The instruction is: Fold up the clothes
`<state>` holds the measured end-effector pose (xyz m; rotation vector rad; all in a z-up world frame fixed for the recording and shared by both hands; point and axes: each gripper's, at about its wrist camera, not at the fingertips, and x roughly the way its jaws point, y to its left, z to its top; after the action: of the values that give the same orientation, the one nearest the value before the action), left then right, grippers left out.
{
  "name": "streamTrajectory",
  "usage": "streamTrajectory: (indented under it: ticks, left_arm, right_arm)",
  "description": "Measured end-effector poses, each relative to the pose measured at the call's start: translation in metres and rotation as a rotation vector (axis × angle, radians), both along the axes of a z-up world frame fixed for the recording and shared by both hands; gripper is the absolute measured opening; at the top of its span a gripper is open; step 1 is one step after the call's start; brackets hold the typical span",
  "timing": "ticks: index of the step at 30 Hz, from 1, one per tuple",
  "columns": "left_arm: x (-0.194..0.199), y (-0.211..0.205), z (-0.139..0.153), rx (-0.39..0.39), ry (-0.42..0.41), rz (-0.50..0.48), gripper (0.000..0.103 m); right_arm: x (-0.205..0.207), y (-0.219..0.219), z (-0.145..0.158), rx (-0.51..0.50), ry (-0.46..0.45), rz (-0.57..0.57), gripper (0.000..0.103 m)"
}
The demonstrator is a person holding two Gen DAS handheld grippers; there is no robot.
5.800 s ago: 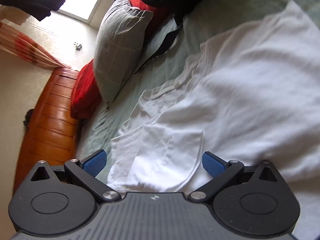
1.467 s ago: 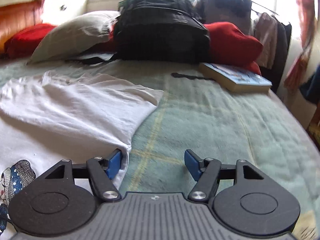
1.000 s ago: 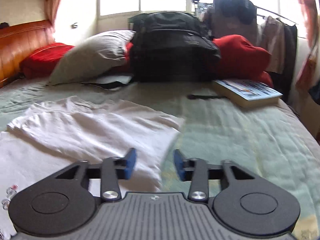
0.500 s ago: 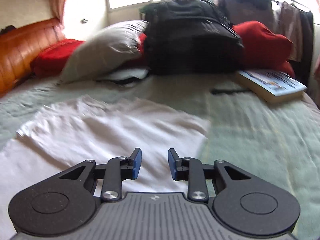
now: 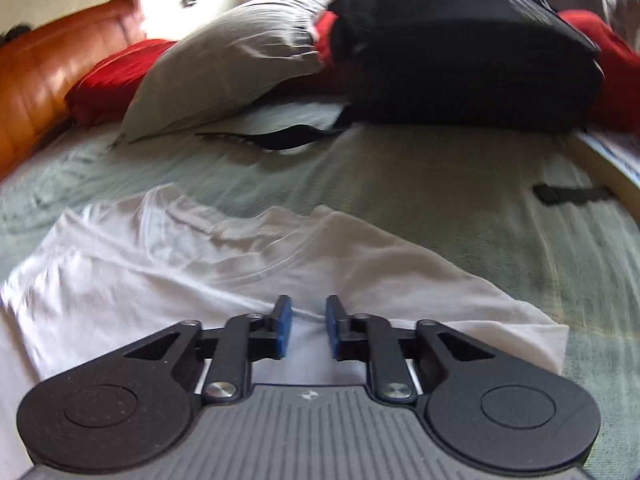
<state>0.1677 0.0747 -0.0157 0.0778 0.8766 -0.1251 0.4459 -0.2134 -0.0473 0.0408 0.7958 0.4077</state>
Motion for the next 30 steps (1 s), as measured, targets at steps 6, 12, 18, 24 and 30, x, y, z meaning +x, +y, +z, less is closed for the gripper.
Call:
streamTrajectory:
  ticks: [6, 12, 18, 24, 30]
  left_arm:
    - [0.018, 0.005, 0.004, -0.012, -0.003, -0.008, 0.102]
    - [0.064, 0.003, 0.011, -0.122, -0.042, -0.030, 0.102]
    - [0.125, -0.018, 0.006, -0.259, -0.078, -0.053, 0.102]
    - [0.186, -0.024, -0.034, -0.298, -0.020, -0.020, 0.102]
    - [0.196, -0.003, -0.047, -0.279, -0.042, 0.012, 0.102]
  right_arm:
    - [-0.042, -0.006, 0.027, 0.014, -0.061, 0.109, 0.056]
    - [-0.055, -0.008, 0.002, -0.089, -0.041, 0.179, 0.074]
    - [-0.064, -0.006, -0.014, -0.060, -0.134, 0.264, 0.100]
    - [-0.065, -0.028, -0.011, 0.058, -0.115, 0.257, 0.100]
    - [-0.073, -0.028, -0.009, 0.015, -0.125, 0.257, 0.102]
